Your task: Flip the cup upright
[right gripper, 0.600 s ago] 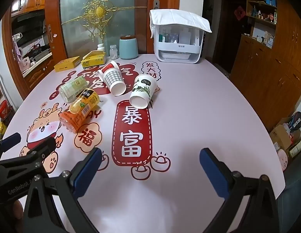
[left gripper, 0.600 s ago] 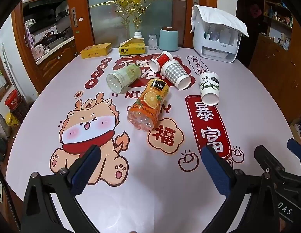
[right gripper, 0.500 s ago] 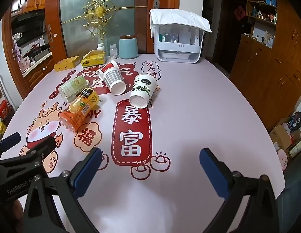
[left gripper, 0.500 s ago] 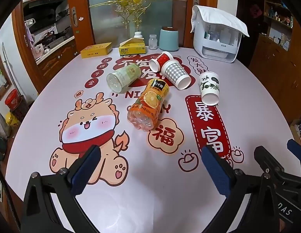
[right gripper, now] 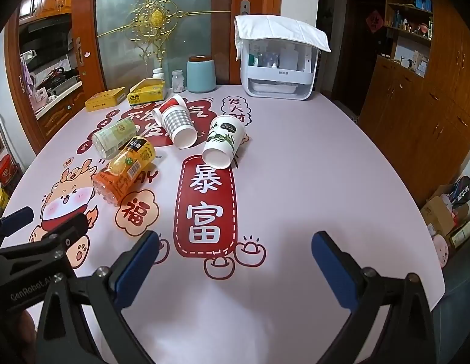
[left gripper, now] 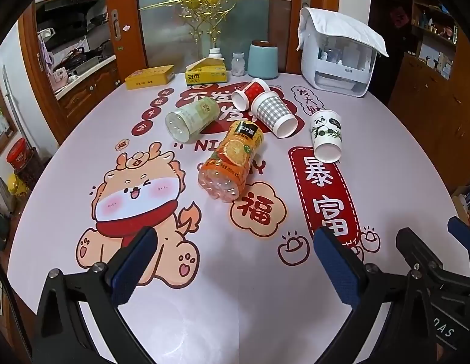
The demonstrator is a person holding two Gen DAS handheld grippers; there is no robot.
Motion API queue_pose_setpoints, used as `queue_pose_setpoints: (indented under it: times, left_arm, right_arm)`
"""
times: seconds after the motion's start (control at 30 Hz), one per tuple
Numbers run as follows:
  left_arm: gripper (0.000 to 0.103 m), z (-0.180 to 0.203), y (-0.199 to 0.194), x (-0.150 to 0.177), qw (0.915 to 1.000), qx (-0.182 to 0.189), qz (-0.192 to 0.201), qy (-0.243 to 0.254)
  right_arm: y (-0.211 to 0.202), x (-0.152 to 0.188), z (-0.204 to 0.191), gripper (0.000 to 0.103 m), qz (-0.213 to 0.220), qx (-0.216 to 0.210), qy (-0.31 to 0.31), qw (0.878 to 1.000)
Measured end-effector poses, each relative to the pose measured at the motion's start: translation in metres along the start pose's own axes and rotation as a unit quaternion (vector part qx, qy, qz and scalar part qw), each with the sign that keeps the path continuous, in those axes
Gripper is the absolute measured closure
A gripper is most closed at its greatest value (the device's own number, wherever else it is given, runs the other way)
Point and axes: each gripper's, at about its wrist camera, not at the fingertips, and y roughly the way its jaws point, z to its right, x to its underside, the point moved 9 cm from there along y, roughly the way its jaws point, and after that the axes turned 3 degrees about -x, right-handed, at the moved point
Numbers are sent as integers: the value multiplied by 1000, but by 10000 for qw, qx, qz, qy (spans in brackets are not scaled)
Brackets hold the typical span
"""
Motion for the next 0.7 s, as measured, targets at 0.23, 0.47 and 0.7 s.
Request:
queue_pose_setpoints:
  times: [0.23, 0.47, 0.7]
  left_arm:
    - [2, 0, -2, 2, 10000, -40, 85, -25]
    - [2, -2, -6, 2, 9999, -125, 105, -14]
    - [2, -3, -5, 6, 9998, -171, 116, -20]
  right_arm:
    - [-1, 1, -2, 2, 56, -1, -8, 10000]
    - [-2, 1, -3, 3, 66, -24, -44, 10000]
    - [-1, 3, -4, 3, 45, 2, -85, 10000]
